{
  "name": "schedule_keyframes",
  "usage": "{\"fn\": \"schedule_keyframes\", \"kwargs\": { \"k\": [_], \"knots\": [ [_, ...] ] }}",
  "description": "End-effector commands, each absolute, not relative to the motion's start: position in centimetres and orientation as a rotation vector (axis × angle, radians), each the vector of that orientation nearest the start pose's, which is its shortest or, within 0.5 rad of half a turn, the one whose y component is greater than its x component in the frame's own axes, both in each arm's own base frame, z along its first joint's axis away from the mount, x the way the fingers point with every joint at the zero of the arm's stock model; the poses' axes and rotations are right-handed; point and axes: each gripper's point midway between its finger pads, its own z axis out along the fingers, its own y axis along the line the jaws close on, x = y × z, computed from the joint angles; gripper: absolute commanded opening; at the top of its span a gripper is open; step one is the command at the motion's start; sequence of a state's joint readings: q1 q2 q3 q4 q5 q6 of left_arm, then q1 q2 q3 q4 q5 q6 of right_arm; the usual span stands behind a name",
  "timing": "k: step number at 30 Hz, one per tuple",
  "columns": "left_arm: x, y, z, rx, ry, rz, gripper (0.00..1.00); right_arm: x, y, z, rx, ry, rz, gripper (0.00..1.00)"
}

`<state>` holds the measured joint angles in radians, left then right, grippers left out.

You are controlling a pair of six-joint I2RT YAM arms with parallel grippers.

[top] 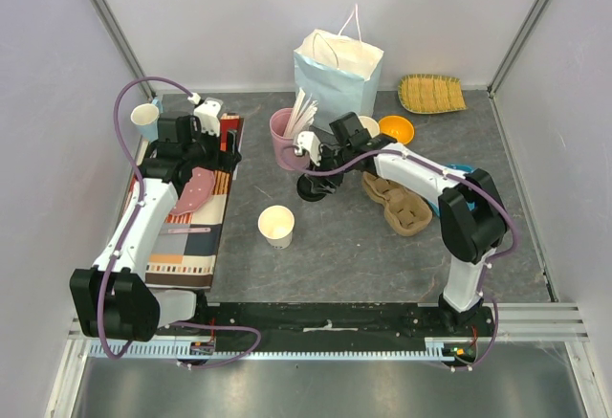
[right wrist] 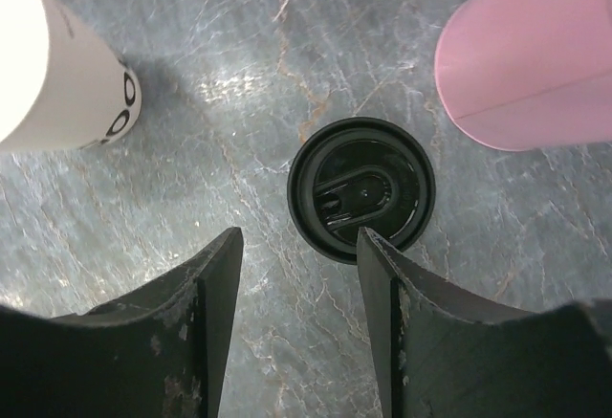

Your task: Pack the takeout coffee

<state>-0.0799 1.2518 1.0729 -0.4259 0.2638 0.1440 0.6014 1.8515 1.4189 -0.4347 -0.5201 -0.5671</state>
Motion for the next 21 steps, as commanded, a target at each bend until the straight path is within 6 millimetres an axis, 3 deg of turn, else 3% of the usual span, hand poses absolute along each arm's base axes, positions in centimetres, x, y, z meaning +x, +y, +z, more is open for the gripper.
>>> {"fn": "schedule_keyframes", "kwargs": {
  "k": [1, 14, 18, 21],
  "knots": [
    [36.5, -6.7, 20.4, 0.419, 2.123, -0.228, 0.83, 33.3, 32.3, 9.9, -1.712, 1.69, 0.672, 0.6],
    [36.4, -6.7, 20.4, 0.419, 2.121, -0.23, 0.83, 33.8, 32.3, 6.9, -1.914, 1.526, 0.57, 0.59],
    [36.4, -6.7, 20.2, 0.416, 2.128, -0.233, 0.83, 34.3, 32.6, 6.7, -1.936, 1.503, 0.544, 0.47],
    [36.4, -6.7, 20.3, 0.416, 2.126, -0.233, 0.83, 34.7, 32.6, 6.1, -1.944, 1.519, 0.518, 0.45]
  ]
}}
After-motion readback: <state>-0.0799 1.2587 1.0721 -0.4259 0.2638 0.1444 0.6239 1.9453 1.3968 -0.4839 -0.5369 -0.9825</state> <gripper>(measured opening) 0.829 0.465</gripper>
